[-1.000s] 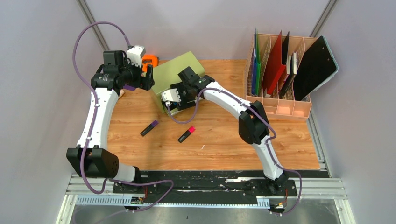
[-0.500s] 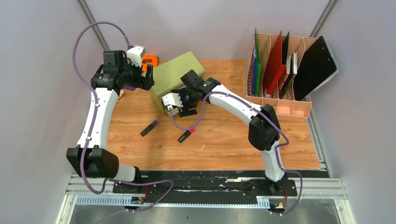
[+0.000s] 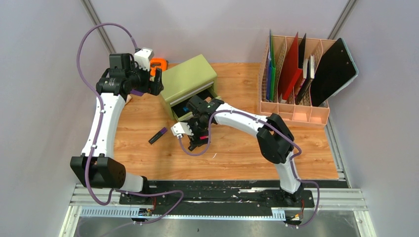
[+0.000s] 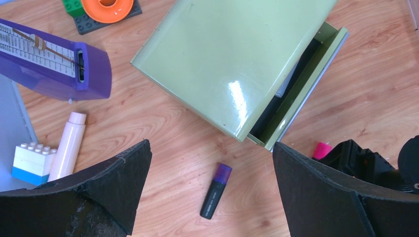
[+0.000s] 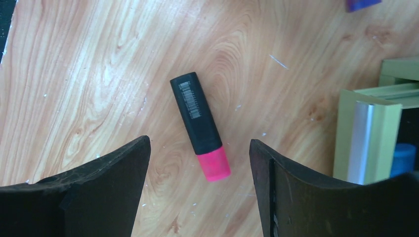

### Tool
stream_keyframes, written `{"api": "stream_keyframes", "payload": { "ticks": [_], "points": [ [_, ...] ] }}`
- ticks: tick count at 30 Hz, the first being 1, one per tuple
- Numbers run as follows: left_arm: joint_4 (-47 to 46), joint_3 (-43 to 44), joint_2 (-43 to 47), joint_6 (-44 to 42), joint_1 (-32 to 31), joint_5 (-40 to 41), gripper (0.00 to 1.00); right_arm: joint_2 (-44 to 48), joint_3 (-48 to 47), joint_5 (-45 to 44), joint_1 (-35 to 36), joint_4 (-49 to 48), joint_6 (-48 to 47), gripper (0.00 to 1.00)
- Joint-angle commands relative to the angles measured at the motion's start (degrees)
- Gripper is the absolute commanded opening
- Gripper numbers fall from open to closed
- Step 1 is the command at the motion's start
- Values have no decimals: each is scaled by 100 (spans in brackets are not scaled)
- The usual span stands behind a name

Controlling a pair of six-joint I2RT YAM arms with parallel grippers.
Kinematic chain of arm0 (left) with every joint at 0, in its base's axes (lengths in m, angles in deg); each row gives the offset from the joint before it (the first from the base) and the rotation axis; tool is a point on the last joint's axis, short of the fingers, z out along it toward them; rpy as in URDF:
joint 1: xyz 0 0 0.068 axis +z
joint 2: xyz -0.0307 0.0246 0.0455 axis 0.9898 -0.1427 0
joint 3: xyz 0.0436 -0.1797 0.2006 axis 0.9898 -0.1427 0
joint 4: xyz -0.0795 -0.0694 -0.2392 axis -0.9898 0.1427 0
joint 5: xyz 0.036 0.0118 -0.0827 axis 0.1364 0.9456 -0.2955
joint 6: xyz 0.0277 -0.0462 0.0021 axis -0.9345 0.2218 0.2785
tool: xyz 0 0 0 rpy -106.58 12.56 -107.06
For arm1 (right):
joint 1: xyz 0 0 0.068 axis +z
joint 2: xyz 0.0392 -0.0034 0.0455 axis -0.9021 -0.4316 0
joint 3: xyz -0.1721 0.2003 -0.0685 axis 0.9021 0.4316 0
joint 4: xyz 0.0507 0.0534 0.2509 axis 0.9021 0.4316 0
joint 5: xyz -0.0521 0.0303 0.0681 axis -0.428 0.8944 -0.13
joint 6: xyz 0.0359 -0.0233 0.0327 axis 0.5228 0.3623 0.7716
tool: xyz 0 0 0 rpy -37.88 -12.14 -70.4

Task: Organize the desk
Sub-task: Pick up the stationery from the center of the board.

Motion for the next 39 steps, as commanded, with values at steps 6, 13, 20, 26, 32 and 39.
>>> {"api": "stream_keyframes", "payload": {
  "ticks": [6, 13, 20, 26, 32, 39],
  "points": [
    [-117, 84, 215, 54, 47, -118, 100, -390, -62, 220, 60, 15, -91, 73],
    [-118, 53, 222, 26, 47, -106, 100, -749, -223, 110, 53, 7, -173, 70],
    [-109, 49, 241, -11, 47, -82, 100, -853, -191, -72, 56, 12, -207, 44],
    [-126, 61, 207, 3, 47, -100, 100, -710, -252, -356, 51, 20, -200, 11],
    [-118, 104, 209, 4, 47, -84, 100, -459, -637, -702, -36, 15, -271, 0],
    [-129, 106, 205, 8, 47, -102, 100, -358, -1406, -1025, -236, 21, -495, 0]
  ]
}}
